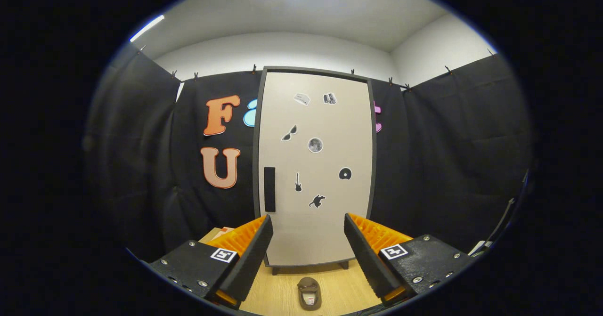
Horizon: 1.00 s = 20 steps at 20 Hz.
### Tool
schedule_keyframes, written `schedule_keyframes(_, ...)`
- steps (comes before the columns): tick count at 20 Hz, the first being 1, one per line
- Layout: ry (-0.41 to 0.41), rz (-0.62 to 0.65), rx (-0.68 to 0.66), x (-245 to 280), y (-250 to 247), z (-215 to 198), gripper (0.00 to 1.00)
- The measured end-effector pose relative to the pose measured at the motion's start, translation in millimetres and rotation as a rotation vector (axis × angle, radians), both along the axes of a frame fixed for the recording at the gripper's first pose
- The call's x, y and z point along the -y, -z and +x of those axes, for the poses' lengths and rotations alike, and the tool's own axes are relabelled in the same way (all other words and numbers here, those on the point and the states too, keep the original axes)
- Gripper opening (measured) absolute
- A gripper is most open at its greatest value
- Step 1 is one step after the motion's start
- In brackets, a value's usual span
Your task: Open the shoe cabinet door, grab the shoes and put them into the shoe cabinet, then close the shoe cabinet door.
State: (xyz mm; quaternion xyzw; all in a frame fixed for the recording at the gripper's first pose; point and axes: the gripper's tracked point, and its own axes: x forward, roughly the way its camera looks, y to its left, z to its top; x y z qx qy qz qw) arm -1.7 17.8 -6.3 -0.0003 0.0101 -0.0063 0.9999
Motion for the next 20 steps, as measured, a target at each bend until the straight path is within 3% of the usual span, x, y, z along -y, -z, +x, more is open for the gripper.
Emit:
schedule_keyframes(7,-0.057,0.012,-0.018,-32,5,28,0.95)
schedule_keyframes(20,-0.176,0.007,-0.04,-93,21,124,0.95)
